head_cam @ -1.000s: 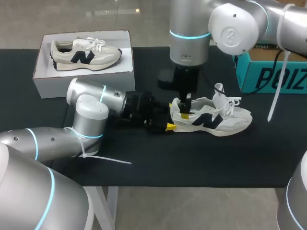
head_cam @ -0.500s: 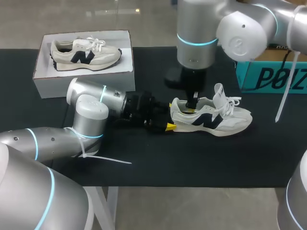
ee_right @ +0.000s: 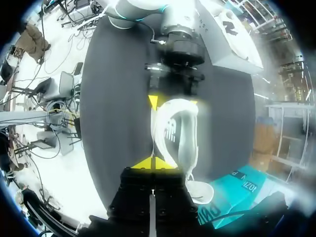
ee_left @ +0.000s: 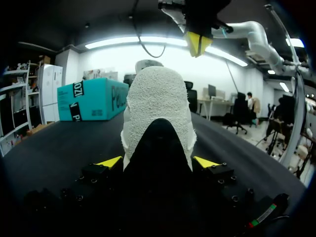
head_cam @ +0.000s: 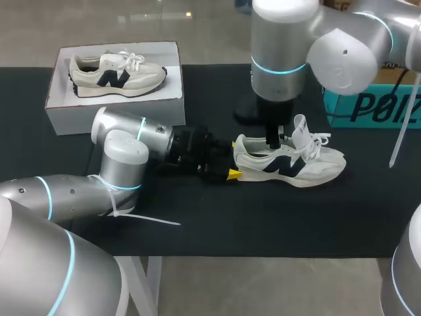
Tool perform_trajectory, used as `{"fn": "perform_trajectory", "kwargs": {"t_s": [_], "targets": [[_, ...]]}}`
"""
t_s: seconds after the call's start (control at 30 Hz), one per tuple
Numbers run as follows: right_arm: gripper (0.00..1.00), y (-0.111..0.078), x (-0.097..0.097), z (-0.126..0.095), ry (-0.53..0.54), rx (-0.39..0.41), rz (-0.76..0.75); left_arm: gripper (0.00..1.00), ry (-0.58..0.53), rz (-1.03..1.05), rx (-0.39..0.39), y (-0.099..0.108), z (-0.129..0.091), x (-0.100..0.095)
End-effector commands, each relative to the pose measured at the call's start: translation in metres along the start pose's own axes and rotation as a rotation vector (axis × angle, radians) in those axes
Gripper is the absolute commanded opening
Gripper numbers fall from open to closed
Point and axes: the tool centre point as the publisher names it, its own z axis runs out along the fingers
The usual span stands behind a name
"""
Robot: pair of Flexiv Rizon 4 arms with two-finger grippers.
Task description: Take the shoe out of the shoebox, open the shoe tongue, remove and reinsert the insole, then place the shoe into the shoebox
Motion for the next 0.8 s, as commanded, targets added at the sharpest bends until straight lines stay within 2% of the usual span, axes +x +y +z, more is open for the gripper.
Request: {"fn": "perform_trajectory", "kwargs": {"t_s": [0.03, 0.3, 0.53, 0.8], "targets": [[0.00, 0.010, -0.014, 0.016, 0.033, 0.018, 0.010, 0.00, 0.002, -0.001, -0.004, 0.002, 0.001, 0.000], [0.00, 0.006, -0.031, 0.039, 0.043, 0.030, 0.030, 0.00, 0.002, -0.001, -0.004, 0.002, 0.001, 0.000], [0.00, -0.011, -0.047, 0.053, 0.036, 0.041, 0.035, 0.00, 0.002, -0.001, -0.004, 0.002, 0.001, 0.000], [0.00, -0.019, -0.056, 0.072, 0.029, 0.056, 0.031, 0.00, 0.002, -0.001, -0.004, 0.002, 0.001, 0.000]]}}
